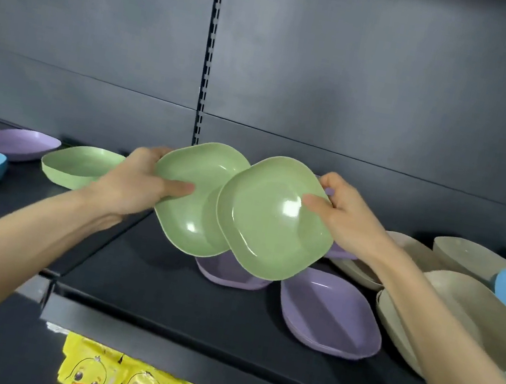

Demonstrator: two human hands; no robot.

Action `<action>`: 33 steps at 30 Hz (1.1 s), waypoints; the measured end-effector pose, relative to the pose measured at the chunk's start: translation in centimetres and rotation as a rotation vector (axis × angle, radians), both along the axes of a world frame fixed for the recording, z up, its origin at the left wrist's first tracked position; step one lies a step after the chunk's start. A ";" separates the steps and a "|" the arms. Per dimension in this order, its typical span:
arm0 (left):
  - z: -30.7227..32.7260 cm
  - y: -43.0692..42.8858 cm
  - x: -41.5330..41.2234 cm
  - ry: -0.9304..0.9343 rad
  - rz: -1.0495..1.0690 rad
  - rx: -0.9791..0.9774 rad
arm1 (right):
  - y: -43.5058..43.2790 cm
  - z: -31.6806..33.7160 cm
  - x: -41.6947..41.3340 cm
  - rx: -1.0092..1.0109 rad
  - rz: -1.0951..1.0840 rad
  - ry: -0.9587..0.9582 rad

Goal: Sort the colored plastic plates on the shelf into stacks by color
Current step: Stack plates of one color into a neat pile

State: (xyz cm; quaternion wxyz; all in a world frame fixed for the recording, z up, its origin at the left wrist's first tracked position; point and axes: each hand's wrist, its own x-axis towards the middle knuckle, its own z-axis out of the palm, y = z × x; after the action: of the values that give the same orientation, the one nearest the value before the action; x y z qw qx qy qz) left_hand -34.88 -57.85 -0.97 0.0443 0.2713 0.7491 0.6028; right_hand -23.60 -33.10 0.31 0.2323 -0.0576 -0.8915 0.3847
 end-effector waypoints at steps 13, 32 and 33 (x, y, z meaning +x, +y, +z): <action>-1.0 -18.0 -10.2 -0.059 0.127 0.044 | -19.9 -2.2 -11.0 -0.228 -0.051 0.168; -0.2 -17.3 -27.3 0.205 -0.048 -0.197 | -20.7 -2.7 -24.6 -0.115 -0.213 0.153; -0.4 -16.8 -28.5 0.205 -0.078 -0.223 | -20.2 -2.9 -25.5 -0.104 -0.210 0.132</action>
State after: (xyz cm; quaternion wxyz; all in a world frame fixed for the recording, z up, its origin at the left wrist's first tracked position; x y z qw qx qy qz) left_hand -63.36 -74.60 -1.37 0.0208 0.3537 0.8008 0.4830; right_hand -49.10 -53.33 -2.60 0.3260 -0.1373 -0.8423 0.4066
